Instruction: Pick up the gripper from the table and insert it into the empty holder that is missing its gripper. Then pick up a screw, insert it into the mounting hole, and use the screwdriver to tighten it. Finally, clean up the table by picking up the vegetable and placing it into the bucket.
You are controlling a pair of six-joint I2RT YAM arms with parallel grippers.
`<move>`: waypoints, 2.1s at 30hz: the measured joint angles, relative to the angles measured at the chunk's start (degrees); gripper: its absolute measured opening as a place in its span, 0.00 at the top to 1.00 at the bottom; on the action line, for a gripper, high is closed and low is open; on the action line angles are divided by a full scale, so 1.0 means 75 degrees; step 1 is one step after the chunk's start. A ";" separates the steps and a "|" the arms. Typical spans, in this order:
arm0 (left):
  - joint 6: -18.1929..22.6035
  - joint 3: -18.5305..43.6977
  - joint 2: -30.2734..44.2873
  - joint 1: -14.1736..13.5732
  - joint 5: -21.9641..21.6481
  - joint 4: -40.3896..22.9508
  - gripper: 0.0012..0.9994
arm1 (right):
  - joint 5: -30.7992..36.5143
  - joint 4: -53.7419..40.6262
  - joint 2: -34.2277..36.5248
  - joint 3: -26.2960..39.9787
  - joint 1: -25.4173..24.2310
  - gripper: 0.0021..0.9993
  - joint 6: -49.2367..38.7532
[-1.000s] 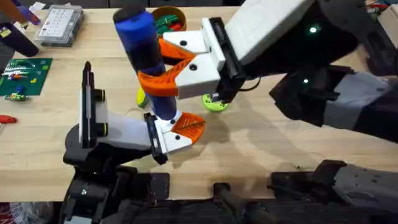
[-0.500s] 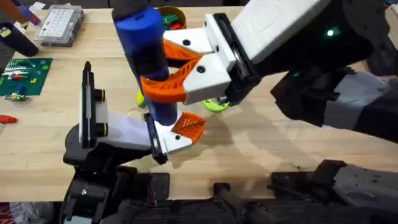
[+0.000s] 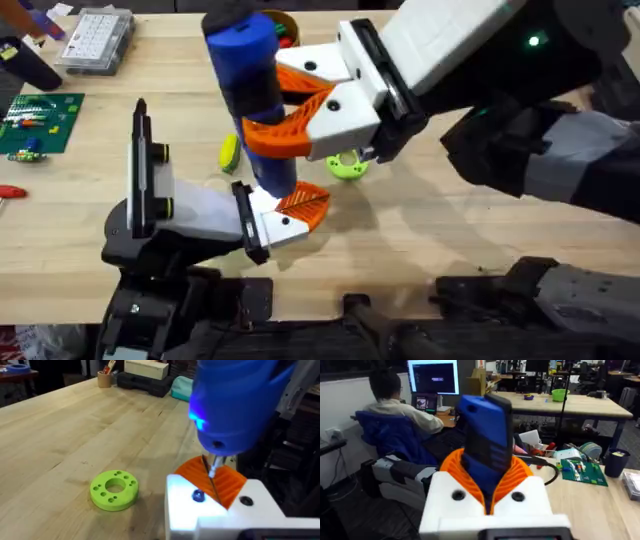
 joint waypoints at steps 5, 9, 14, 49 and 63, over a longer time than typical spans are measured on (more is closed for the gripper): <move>0.0000 0.0000 0.0000 0.0000 0.0000 0.0000 0.99 | -0.0017 -0.0003 0.0000 -0.0003 0.0003 0.97 -0.0100; 0.0000 0.0000 0.0000 0.0000 0.0000 0.0000 0.99 | -0.0025 0.0016 0.0000 -0.0003 0.0028 0.97 -0.0229; 0.0000 0.0000 0.0002 0.0000 0.0001 0.0000 0.99 | -0.0033 0.0525 -0.0005 -0.0012 0.0048 0.97 -0.0208; 0.0000 0.0000 0.0000 0.0000 0.0003 0.0000 0.99 | -0.1108 -0.1439 -0.0055 0.2410 -0.0253 0.97 -0.0377; 0.0000 0.0000 0.0000 0.0000 0.0002 0.0000 0.99 | -0.1780 -0.1040 -0.0055 0.2411 0.0312 0.97 -0.0789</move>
